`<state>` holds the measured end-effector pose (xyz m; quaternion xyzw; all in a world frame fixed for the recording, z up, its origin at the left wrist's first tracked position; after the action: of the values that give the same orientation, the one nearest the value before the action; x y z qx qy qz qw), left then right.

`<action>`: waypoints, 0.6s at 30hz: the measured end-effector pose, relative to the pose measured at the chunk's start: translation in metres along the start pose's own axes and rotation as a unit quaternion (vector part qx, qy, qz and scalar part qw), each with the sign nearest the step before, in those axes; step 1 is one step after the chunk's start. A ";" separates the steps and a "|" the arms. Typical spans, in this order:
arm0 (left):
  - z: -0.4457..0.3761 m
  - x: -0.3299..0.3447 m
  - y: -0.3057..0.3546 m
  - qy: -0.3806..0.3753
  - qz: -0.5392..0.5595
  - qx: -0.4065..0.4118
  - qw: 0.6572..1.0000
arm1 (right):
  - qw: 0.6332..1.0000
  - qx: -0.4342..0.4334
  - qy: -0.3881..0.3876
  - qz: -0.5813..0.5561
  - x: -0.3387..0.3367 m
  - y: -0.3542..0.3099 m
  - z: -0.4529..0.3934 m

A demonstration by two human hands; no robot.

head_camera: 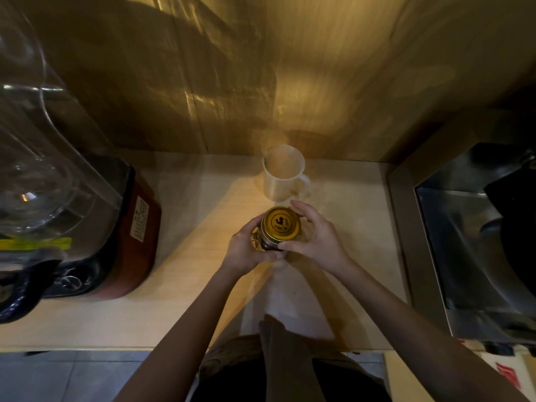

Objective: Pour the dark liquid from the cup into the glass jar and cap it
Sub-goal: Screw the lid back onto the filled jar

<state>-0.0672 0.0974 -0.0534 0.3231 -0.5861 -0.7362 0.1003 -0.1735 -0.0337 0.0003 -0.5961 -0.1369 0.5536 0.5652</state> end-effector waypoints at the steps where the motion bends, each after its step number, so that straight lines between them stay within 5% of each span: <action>1: 0.000 0.000 0.000 0.000 0.000 -0.001 1.000 | 1.000 -0.001 0.004 0.010 0.000 -0.001 0.000; 12: 0.000 0.001 -0.001 0.007 -0.010 -0.013 1.000 | 0.989 -0.014 0.033 0.144 0.012 -0.007 -0.002; 18: 0.000 0.001 0.001 0.007 -0.013 -0.013 1.000 | 0.981 -0.008 0.121 0.151 0.023 -0.006 0.007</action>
<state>-0.0683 0.0968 -0.0531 0.3344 -0.5718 -0.7425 0.0991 -0.1681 -0.0099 -0.0049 -0.6769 0.0200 0.5549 0.4832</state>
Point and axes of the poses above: each hand's wrist, its own z-axis away from the middle knuckle, its own x-axis out of the palm, y = z × x, the point moved 2 cm from there along -z, towards the middle knuckle, and after that the axes turned 8 degrees about x, right-handed, at the moved point
